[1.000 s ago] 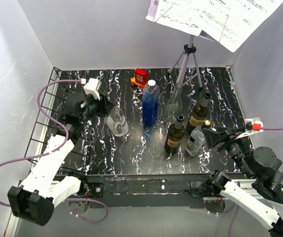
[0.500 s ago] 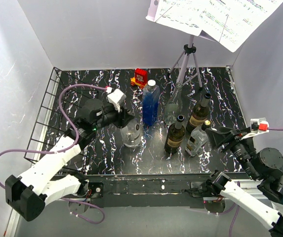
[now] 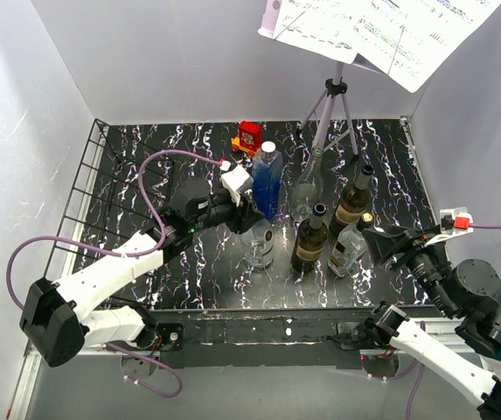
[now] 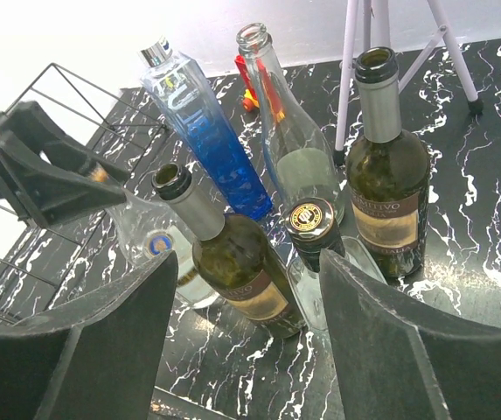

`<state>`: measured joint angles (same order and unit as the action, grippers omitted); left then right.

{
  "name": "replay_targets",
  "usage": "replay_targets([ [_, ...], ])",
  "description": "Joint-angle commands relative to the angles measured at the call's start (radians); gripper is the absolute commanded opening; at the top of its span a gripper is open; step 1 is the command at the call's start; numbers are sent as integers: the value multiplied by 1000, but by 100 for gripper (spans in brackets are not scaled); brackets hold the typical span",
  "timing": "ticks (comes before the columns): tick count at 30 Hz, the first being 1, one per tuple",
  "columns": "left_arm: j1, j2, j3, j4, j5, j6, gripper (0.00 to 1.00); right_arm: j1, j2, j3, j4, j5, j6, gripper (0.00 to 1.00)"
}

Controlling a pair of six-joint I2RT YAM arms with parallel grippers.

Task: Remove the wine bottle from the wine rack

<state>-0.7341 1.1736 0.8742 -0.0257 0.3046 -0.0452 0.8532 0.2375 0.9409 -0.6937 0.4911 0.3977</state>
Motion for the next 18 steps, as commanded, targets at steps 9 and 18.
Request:
replay_targets([
  [9, -4, -83, 43, 167, 22, -16, 52, 3, -4, 36, 14, -11, 21, 73],
  [18, -2, -155, 161, -14, -71, -33, 98, 3, 26, 68, -61, -14, 35, 77],
])
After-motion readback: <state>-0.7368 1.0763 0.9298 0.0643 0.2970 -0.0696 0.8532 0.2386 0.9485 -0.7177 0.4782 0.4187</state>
